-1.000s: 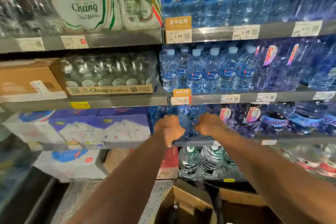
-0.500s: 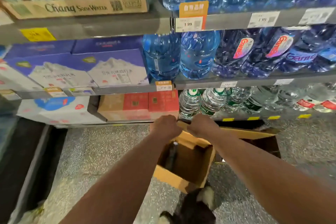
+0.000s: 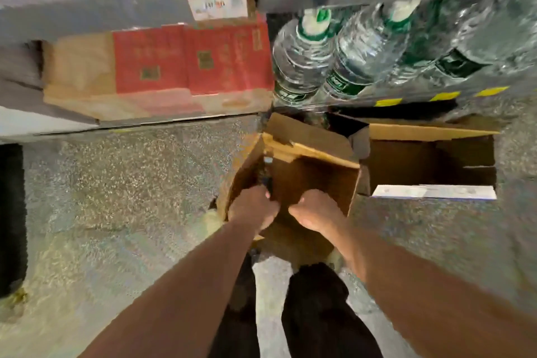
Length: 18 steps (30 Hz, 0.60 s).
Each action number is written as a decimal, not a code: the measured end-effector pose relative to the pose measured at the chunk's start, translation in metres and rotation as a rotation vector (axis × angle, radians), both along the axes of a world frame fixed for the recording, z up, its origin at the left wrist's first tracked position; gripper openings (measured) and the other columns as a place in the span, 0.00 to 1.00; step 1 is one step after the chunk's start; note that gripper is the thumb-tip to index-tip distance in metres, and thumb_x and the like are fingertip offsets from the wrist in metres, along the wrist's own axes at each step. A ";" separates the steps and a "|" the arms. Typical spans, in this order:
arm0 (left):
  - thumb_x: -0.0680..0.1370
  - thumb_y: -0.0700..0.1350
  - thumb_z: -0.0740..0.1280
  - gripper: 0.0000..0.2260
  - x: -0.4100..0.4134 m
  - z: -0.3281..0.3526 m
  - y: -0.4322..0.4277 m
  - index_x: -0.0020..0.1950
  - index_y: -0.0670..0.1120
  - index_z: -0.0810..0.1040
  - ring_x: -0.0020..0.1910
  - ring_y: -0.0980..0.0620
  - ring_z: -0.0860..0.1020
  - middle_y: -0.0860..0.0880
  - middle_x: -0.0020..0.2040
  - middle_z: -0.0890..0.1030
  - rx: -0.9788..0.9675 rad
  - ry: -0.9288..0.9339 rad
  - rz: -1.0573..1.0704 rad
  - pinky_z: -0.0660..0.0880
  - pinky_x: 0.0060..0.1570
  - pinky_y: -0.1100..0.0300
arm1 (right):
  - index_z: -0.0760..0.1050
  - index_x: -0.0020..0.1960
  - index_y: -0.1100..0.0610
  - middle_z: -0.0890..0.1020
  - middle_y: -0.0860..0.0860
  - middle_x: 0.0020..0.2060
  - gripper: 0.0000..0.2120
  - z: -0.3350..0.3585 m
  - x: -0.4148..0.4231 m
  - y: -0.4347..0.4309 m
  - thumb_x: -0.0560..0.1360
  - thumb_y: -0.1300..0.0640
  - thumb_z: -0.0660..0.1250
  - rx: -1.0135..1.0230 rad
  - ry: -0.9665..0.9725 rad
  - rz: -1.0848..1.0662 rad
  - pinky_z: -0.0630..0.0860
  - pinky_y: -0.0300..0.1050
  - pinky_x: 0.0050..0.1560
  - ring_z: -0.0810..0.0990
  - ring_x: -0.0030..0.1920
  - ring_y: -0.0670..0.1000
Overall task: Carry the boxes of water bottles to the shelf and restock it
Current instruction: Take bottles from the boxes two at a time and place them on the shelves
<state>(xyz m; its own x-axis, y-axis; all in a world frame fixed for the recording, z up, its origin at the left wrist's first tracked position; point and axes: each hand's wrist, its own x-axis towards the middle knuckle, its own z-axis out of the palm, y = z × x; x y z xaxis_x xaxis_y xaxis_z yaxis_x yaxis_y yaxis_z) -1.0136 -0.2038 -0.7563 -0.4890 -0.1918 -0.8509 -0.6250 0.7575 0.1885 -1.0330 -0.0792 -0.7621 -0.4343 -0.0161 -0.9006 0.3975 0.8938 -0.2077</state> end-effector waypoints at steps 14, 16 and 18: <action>0.81 0.42 0.61 0.23 0.011 -0.286 -0.008 0.75 0.43 0.61 0.72 0.44 0.65 0.42 0.74 0.65 0.098 -0.087 0.555 0.60 0.68 0.55 | 0.71 0.65 0.62 0.76 0.55 0.48 0.19 -0.285 0.034 -0.031 0.76 0.57 0.65 -0.007 -0.164 -0.521 0.74 0.47 0.44 0.76 0.49 0.56; 0.80 0.43 0.61 0.25 0.013 -0.304 -0.007 0.76 0.45 0.59 0.72 0.45 0.64 0.43 0.74 0.64 0.136 -0.089 0.566 0.60 0.68 0.56 | 0.69 0.69 0.61 0.77 0.58 0.53 0.21 -0.310 0.040 -0.033 0.77 0.57 0.64 -0.017 -0.200 -0.559 0.71 0.46 0.46 0.74 0.50 0.55; 0.79 0.43 0.64 0.28 0.011 -0.316 -0.004 0.77 0.46 0.57 0.72 0.45 0.64 0.43 0.74 0.64 0.160 -0.112 0.621 0.62 0.69 0.55 | 0.69 0.69 0.61 0.76 0.56 0.49 0.19 -0.324 0.039 -0.034 0.79 0.58 0.60 -0.001 -0.237 -0.587 0.67 0.45 0.48 0.72 0.50 0.54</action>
<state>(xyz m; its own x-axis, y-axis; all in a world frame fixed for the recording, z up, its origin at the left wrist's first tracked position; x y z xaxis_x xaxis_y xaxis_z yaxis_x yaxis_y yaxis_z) -1.0026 -0.2081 -1.0720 -0.2344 -0.2770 -0.9319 -0.9600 0.2167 0.1771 -0.9935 -0.1134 -1.0858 -0.1595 0.1633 -0.9736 0.8570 0.5125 -0.0544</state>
